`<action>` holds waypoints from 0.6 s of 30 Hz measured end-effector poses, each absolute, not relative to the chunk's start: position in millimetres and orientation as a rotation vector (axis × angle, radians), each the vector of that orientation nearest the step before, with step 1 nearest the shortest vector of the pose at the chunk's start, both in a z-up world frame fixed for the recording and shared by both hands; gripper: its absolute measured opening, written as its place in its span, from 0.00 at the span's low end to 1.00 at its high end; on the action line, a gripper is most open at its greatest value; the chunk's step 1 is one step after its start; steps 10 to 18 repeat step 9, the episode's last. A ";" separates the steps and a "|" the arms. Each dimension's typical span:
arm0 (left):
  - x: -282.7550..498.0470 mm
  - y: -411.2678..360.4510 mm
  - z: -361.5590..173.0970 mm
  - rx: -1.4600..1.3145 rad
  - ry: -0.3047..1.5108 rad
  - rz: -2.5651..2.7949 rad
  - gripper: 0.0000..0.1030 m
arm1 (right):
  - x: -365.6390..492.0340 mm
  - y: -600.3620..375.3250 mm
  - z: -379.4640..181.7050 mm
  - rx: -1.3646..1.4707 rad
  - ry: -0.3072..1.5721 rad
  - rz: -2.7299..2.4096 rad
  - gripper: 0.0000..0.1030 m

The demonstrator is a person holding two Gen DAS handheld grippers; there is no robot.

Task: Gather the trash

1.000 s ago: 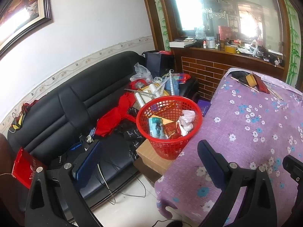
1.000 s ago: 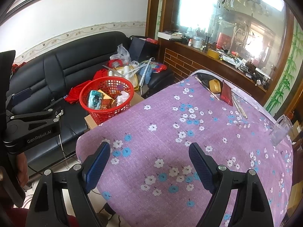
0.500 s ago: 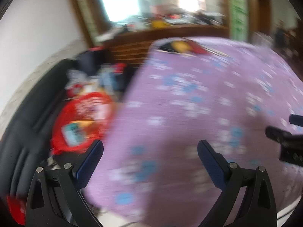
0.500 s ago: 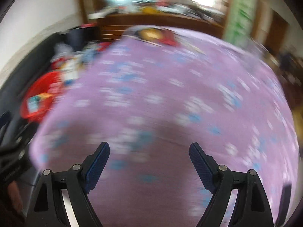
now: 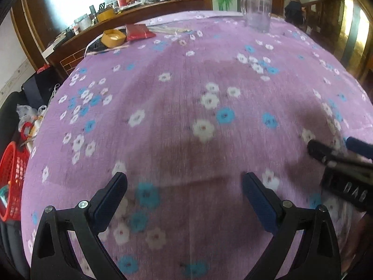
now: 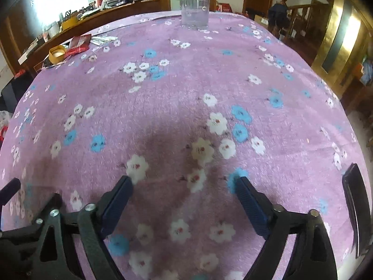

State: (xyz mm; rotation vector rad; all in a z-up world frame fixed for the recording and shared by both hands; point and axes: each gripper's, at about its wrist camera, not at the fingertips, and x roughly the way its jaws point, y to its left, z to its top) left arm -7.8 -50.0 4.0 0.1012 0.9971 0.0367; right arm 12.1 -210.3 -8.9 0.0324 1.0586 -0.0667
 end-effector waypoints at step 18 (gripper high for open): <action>10.7 -28.9 -5.0 -0.014 1.019 -0.005 1.00 | 23.4 -190.7 -12.6 0.010 1.033 -0.077 1.00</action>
